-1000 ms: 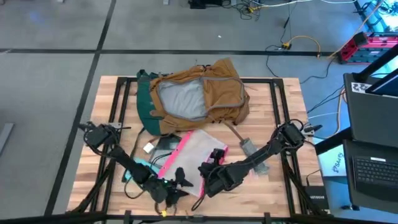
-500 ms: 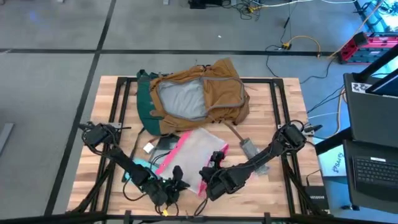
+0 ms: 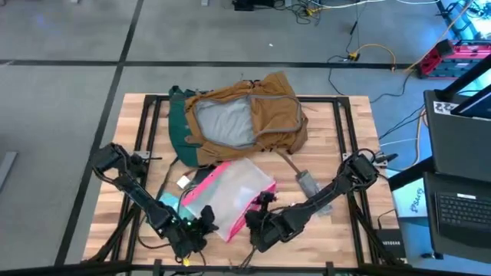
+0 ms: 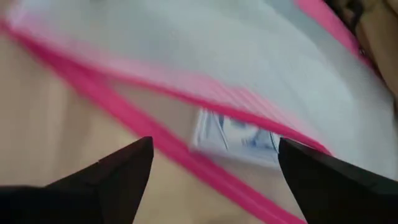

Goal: Unpack backpack
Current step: Remove the blue playing cards from the pink zipper pouch

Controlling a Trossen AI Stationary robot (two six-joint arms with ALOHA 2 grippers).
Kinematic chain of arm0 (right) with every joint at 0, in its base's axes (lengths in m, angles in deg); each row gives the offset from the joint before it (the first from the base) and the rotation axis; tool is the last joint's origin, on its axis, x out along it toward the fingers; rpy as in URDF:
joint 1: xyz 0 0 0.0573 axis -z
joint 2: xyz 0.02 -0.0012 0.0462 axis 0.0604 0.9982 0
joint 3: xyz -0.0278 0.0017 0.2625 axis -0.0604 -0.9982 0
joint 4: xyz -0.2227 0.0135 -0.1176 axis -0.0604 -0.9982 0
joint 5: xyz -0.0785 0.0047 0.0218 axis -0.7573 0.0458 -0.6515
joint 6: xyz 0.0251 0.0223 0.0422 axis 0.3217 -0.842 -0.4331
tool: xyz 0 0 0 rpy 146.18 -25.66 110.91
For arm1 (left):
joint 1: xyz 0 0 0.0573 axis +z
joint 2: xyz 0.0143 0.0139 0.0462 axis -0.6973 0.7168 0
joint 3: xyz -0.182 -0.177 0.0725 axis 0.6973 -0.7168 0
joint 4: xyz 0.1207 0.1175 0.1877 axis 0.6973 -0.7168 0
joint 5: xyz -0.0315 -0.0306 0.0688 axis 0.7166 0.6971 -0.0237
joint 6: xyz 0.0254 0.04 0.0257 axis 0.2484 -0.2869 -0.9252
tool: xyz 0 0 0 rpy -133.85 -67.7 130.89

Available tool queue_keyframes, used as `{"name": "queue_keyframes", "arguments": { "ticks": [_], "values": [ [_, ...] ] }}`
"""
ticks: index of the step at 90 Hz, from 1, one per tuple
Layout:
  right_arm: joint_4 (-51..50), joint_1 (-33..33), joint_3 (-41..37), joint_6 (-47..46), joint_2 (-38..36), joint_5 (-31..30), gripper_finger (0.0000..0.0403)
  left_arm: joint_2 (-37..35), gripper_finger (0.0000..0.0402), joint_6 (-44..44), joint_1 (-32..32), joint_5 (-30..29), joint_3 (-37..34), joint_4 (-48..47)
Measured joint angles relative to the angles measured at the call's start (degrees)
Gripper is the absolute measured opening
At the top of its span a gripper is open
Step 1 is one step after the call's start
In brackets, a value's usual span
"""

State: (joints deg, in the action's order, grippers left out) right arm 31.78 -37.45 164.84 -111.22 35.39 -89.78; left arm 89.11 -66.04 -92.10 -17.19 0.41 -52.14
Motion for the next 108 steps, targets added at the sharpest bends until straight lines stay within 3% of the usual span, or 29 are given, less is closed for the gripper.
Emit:
{"name": "queue_keyframes", "arguments": {
  "ticks": [25, 50, 82, 108],
  "values": [
    [3.9, 2.1, 0.0, -6.5, 1.0, -0.9, 0.0330, -1.2, 0.0000, 1.4, -0.1, 0.5, -0.7, 1.8],
    [4.5, 5.9, 0.0, -6.7, 3.2, 3.5, 0.0331, -1.2, 0.0000, 1.5, -0.1, 2.4, -0.7, 2.7],
    [-4.5, 6.1, 0.1, -10.6, 3.2, 6.9, 0.0331, -1.2, 0.0000, 2.3, -0.1, 2.5, -0.6, 1.5],
    [-8.6, 4.4, 0.1, -16.0, 3.2, 6.1, 0.0331, -1.3, 0.0000, 3.5, 0.4, 3.6, -0.6, 1.6]
  ]
}}
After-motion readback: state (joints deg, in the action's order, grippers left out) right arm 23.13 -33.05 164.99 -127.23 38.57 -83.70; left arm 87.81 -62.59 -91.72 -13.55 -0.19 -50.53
